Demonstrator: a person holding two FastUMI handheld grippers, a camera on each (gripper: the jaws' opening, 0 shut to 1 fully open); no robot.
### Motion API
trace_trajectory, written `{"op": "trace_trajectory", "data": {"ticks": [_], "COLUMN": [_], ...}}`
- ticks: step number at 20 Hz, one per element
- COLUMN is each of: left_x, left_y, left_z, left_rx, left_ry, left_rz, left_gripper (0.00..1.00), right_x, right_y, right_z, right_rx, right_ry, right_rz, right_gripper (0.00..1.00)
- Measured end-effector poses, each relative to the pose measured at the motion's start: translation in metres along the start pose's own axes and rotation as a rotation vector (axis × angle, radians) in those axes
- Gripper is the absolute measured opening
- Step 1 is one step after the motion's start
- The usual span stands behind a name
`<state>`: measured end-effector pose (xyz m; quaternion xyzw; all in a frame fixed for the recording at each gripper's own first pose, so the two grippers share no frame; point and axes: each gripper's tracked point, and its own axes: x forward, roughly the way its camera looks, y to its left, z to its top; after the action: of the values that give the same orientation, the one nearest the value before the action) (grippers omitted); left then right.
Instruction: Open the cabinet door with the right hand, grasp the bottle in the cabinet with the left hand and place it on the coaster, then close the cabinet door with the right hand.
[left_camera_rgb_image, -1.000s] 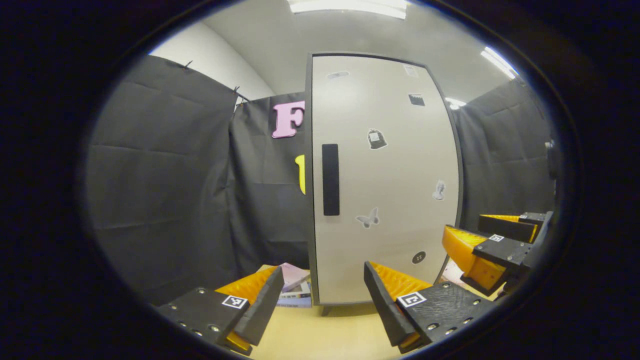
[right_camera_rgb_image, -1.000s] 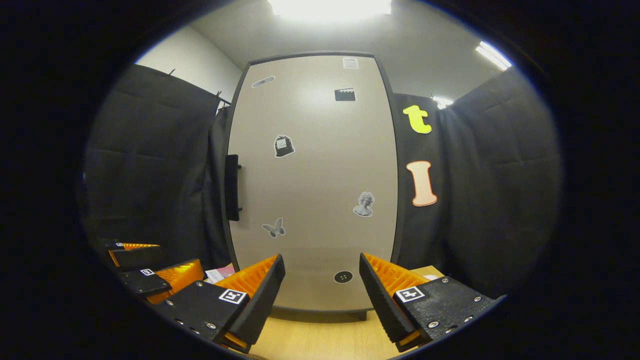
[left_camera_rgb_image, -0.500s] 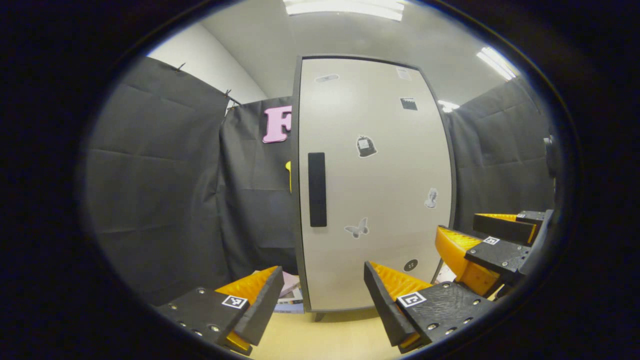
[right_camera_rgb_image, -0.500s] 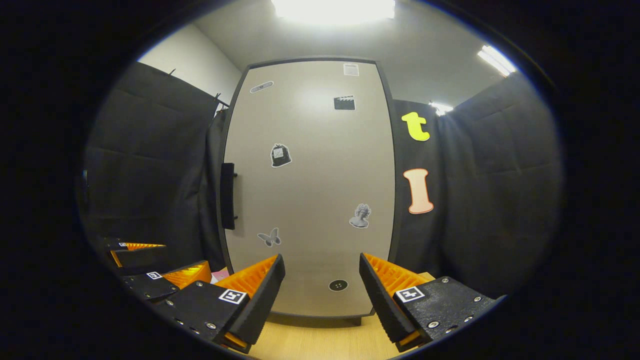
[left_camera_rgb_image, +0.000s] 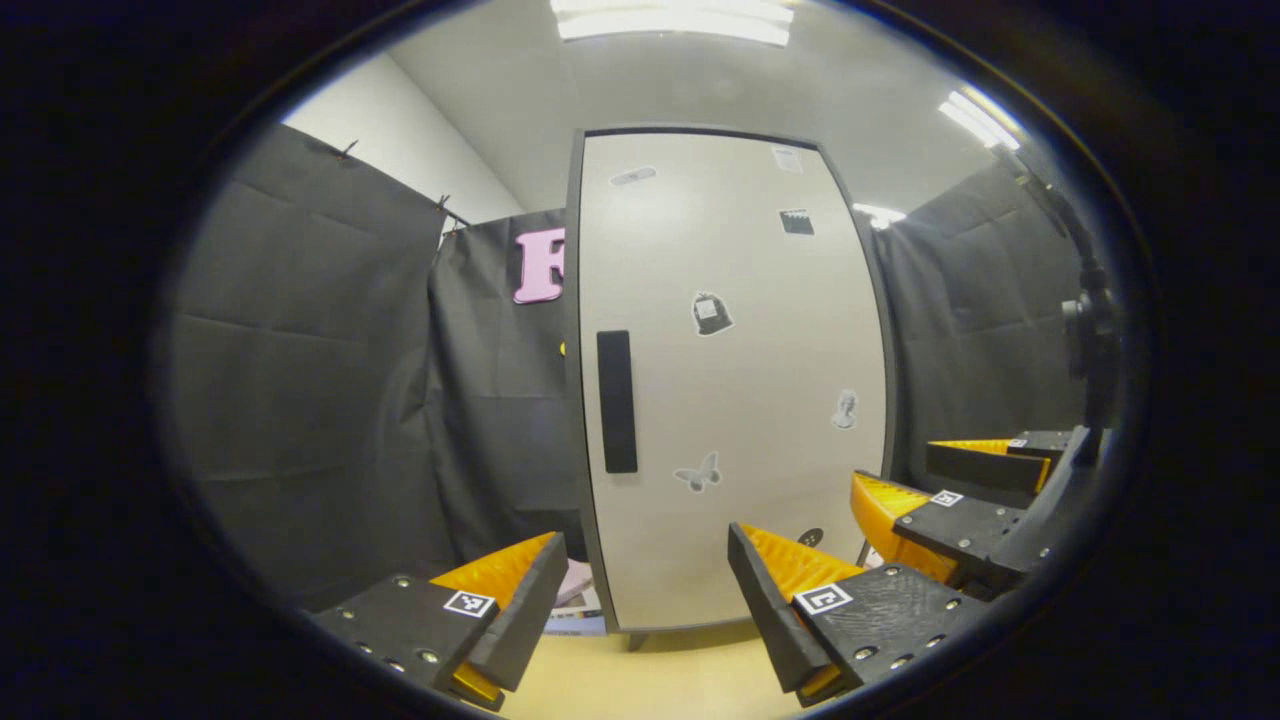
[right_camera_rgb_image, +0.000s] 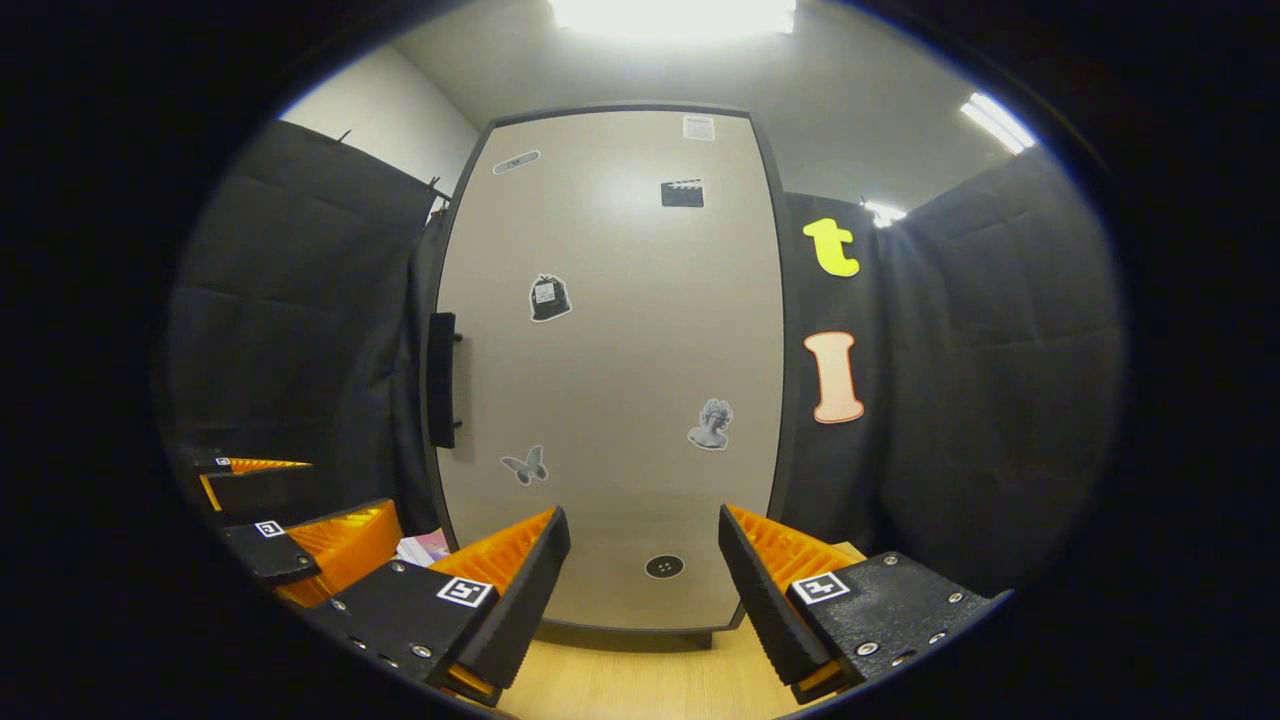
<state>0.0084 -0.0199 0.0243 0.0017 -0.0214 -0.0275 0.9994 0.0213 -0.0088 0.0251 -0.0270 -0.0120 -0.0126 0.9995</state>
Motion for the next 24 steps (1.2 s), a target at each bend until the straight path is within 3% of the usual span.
{"op": "trace_trajectory", "data": {"ticks": [1,6,10,14,15,17,21,22,24], "left_x": [-0.006,-0.037,-0.063,-0.087,-0.092,-0.104,-0.121,-0.122,-0.129], "left_y": [0.003,0.024,0.038,0.039,0.041,0.043,0.044,0.048,0.060], "left_z": [-0.002,-0.009,-0.015,-0.027,-0.030,-0.034,-0.038,-0.038,-0.035], "left_rx": [0.007,0.006,0.027,-0.004,-0.004,0.008,0.008,0.008,0.013], "left_ry": [0.001,0.016,0.024,0.047,0.053,0.055,0.069,0.066,0.046], "left_rz": [0.007,0.052,0.090,0.108,0.118,0.128,0.127,0.140,0.185], "left_gripper": [0.92,0.92,0.96,0.92,0.96,0.92,0.96,0.92,0.96], "right_x": [0.003,0.026,0.042,0.062,0.068,0.080,0.107,0.114,0.128], "right_y": [0.001,0.024,0.058,0.106,0.116,0.134,0.171,0.177,0.184], "right_z": [0.003,0.013,0.033,0.043,0.045,0.052,0.055,0.052,0.043], "right_rx": [-0.008,0.002,-0.005,0.009,0.004,-0.024,-0.047,-0.055,-0.079], "right_ry": [-0.009,-0.008,-0.045,-0.044,-0.044,-0.064,-0.071,-0.058,-0.019], "right_rz": [0.000,0.046,0.103,0.170,0.179,0.185,0.216,0.215,0.211], "right_gripper": [0.93,0.93,0.93,0.93,0.93,0.93,0.94,0.95,0.95]}}
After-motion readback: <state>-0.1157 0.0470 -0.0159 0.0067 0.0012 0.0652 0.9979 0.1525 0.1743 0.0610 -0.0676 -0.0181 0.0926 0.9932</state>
